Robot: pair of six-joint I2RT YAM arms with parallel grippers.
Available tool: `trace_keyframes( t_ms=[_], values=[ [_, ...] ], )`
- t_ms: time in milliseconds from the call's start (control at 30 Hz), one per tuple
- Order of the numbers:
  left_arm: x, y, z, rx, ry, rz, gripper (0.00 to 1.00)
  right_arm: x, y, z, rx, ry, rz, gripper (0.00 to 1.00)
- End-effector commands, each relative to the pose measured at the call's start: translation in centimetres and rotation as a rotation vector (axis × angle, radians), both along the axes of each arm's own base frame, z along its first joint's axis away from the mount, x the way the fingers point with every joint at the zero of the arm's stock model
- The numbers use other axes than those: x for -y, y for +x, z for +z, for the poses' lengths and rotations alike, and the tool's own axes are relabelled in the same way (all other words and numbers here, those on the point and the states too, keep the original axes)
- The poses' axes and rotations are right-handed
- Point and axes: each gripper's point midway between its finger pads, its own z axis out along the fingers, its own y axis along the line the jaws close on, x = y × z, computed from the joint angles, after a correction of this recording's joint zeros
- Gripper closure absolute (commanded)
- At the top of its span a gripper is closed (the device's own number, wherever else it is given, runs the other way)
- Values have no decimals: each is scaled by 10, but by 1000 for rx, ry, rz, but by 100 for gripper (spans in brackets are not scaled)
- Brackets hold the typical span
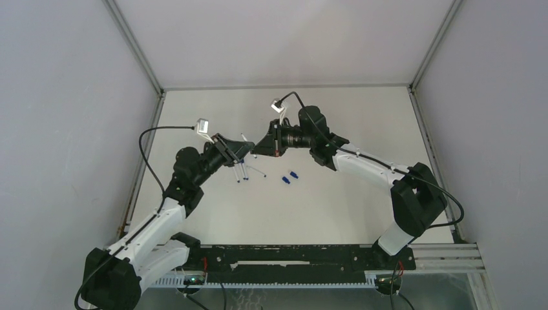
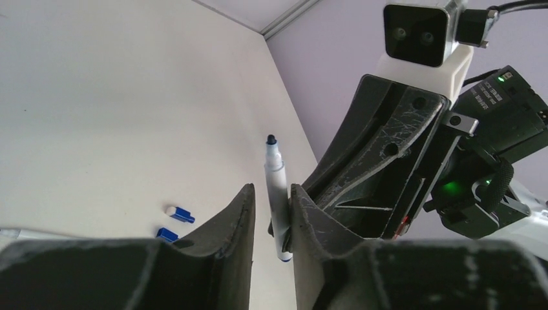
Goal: Insert the pens into the pen caps
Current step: Pick up the pen from the center of the board.
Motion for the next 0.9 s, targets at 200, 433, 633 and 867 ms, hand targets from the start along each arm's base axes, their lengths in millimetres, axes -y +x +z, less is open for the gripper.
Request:
trace_keyframes(
  t_ms=[200, 433, 633, 867],
  values=[
    [10, -7, 20, 58, -22, -71, 93, -7, 9, 20, 104, 22, -10, 88],
    [-12, 6, 17, 46, 158, 44, 100, 33, 9, 6, 189, -155, -52, 61],
    [-48, 9, 17, 76, 353, 160, 100, 102, 29, -63, 223, -577, -195, 55],
    [-60, -2, 25, 179, 441, 161, 100, 132, 48, -116, 217, -833, -203, 50]
  ],
)
